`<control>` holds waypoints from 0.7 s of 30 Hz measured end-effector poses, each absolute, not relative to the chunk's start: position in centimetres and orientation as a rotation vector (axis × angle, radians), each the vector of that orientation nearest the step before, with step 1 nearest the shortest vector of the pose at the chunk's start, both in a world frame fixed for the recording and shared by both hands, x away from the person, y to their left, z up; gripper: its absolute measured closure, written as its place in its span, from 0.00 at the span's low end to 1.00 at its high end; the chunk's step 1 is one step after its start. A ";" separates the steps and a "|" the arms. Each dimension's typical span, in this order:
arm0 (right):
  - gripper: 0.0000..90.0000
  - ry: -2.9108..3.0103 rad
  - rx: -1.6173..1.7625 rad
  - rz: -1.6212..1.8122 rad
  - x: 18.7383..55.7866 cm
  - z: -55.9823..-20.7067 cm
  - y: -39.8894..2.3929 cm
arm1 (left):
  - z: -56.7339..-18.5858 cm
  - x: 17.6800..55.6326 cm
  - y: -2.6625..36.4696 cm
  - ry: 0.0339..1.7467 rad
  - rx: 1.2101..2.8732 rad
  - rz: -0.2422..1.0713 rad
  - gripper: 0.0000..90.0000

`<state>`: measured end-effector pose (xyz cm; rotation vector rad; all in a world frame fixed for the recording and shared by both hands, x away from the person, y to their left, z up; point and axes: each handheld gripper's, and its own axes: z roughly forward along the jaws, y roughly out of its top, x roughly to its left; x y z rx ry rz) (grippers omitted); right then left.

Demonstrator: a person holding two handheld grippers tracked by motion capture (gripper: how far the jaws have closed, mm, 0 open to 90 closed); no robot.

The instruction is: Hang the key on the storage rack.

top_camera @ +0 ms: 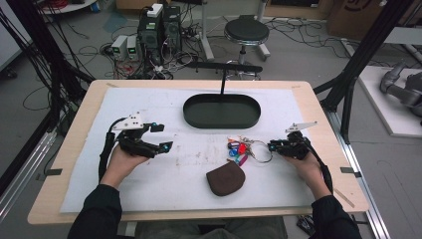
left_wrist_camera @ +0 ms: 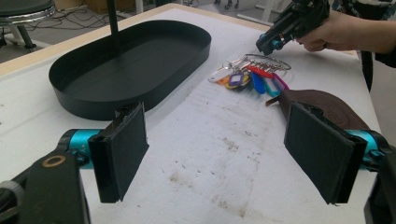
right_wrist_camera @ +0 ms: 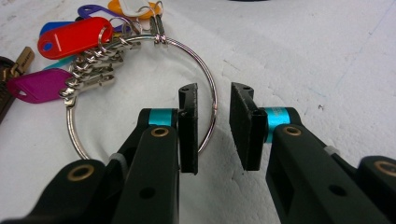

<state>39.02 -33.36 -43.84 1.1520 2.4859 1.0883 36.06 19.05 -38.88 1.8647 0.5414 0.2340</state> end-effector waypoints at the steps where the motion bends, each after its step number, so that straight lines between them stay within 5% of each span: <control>1: 0.82 2.487 1.151 1.084 39.1 -43.9 -33.3 | -38.9 36.1 19.0 0.542 1.865 0.234 0.24; 10: 0.79 2.494 1.087 1.006 38.9 -44.2 -32.4 | -39.0 36.1 18.9 0.545 1.874 0.231 0.24; 21: 0.94 2.473 1.032 0.970 38.5 -44.3 -32.1 | -39.1 36.0 18.6 0.544 1.888 0.233 0.24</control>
